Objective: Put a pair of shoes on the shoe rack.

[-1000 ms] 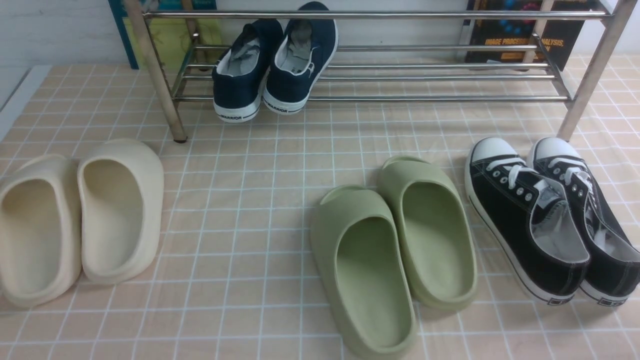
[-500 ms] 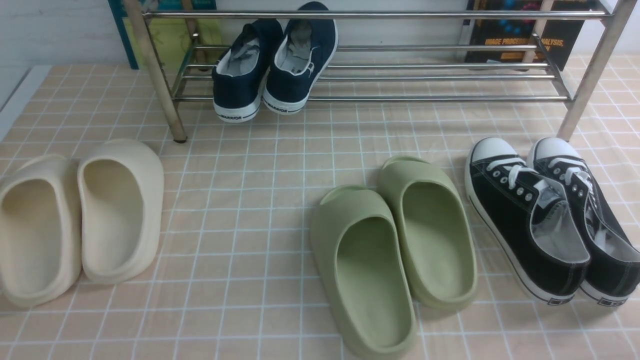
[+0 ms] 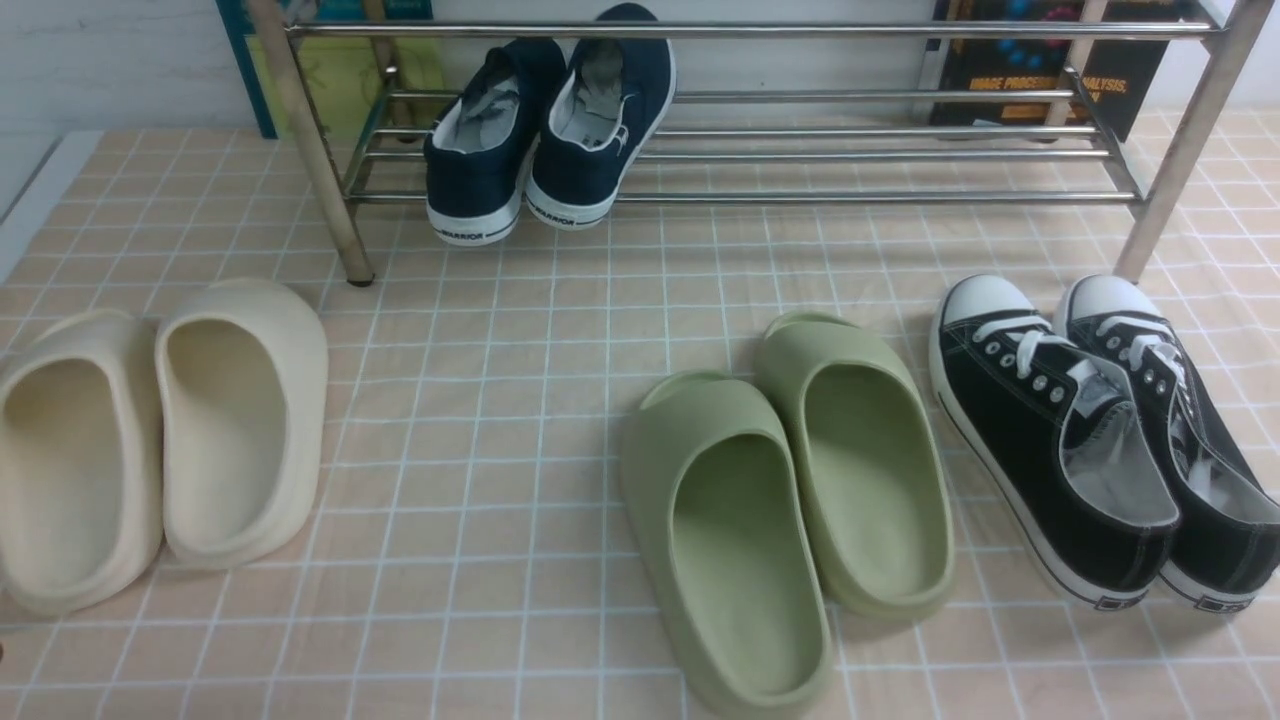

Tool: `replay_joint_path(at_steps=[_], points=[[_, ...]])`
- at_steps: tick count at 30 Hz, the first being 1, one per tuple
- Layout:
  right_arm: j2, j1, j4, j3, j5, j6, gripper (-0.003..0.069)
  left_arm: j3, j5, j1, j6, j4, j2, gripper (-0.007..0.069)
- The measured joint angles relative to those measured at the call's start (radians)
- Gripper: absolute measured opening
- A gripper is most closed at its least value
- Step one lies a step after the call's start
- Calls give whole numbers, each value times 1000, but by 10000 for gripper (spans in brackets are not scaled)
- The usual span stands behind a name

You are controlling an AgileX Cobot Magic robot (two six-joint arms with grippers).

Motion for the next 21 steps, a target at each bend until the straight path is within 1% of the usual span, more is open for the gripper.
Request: replay_joint_path(at_steps=[5,9,11,17,21], points=[[0,0,0,0,0,0,239,54,20,1,-66,23,0,41],[0,0,-1,0,0,0,239,77,40,1,-88,33,0,41],[0,0,-1,0,0,0,239,82,53,1,-88,33,0,41],[0,0,1,0,0,0,239,84,73,1,-180,37,0,41],[0,0,0,0,0,0,239,83,78,1,-197,40,0,41]])
